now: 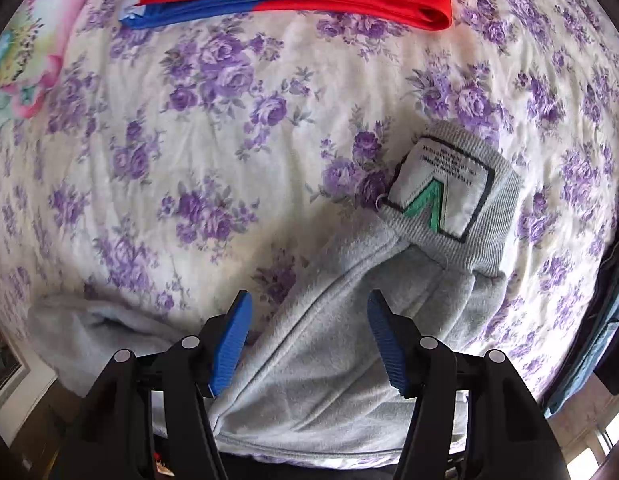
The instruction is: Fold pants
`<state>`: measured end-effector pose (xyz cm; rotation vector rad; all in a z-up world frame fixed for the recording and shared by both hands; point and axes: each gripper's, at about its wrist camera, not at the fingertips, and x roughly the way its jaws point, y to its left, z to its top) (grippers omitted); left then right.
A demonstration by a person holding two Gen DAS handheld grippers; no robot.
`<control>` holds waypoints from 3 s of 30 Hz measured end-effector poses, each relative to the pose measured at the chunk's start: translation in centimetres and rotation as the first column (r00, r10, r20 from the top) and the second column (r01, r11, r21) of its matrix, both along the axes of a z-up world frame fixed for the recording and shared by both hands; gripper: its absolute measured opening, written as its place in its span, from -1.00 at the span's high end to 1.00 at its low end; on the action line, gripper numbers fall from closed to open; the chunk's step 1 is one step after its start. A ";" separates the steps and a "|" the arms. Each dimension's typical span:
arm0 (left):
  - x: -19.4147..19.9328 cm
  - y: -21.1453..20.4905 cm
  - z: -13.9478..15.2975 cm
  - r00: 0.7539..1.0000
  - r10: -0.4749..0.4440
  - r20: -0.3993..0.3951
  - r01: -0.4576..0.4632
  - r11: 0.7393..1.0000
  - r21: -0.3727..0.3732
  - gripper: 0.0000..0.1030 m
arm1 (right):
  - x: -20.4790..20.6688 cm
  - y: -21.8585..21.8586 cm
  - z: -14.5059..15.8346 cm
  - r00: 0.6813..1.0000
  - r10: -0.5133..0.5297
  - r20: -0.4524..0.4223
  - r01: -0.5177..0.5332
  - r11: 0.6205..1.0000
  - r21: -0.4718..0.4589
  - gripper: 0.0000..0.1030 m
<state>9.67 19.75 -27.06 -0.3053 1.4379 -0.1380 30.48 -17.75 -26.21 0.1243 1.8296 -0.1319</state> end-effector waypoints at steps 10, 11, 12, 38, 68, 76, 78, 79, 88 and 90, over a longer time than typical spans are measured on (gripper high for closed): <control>0.0 0.6 -0.1 1.000 0.002 0.000 -0.002 1.000 -0.019 0.86 | -2.6 -4.3 -0.5 0.996 -0.014 0.087 0.014 1.000 0.002 0.87; 0.1 0.6 -0.1 1.000 -0.002 -0.001 0.002 1.000 -0.018 0.86 | -3.7 -5.2 1.0 0.991 -0.015 0.130 0.011 1.000 0.029 0.87; 0.1 0.6 -0.1 1.000 -0.006 -0.002 0.006 1.000 -0.016 0.86 | -5.1 -6.2 2.5 0.985 -0.018 0.169 0.009 0.998 0.056 0.87; 1.0 -5.4 6.0 0.962 -0.272 0.027 0.267 0.956 0.125 0.86 | -37.6 -14.4 -1.2 0.807 -0.472 0.353 0.338 0.861 0.379 0.85; 0.1 -5.8 -3.5 0.973 -0.208 -0.103 0.190 0.969 -0.159 0.97 | -6.0 15.1 -0.3 0.834 0.362 0.417 -0.545 0.665 0.511 -0.19; 0.6 -6.1 -3.4 0.963 -0.245 -0.114 0.228 0.963 -0.142 0.97 | -6.0 17.2 -2.0 0.827 0.424 0.369 -0.559 0.556 0.615 0.11; 0.6 -6.1 -3.3 0.962 -0.250 -0.109 0.234 0.962 -0.137 0.97 | -5.2 16.7 0.1 0.822 0.367 0.435 -0.569 0.534 0.625 0.18; 0.6 -6.1 -3.3 0.963 -0.248 -0.104 0.233 0.963 -0.137 0.97 | -5.1 16.5 0.6 0.824 0.361 0.437 -0.567 0.523 0.637 0.28; 0.1 -6.8 -3.3 0.965 -0.247 -0.089 0.236 0.964 -0.120 0.97 | -5.4 13.5 0.9 0.834 0.292 0.468 -0.544 0.579 0.608 0.83; 0.0 -6.9 -3.3 0.965 -0.246 -0.086 0.236 0.965 -0.118 0.97 | -5.6 14.1 0.7 0.804 0.328 0.496 -0.578 0.629 0.520 0.84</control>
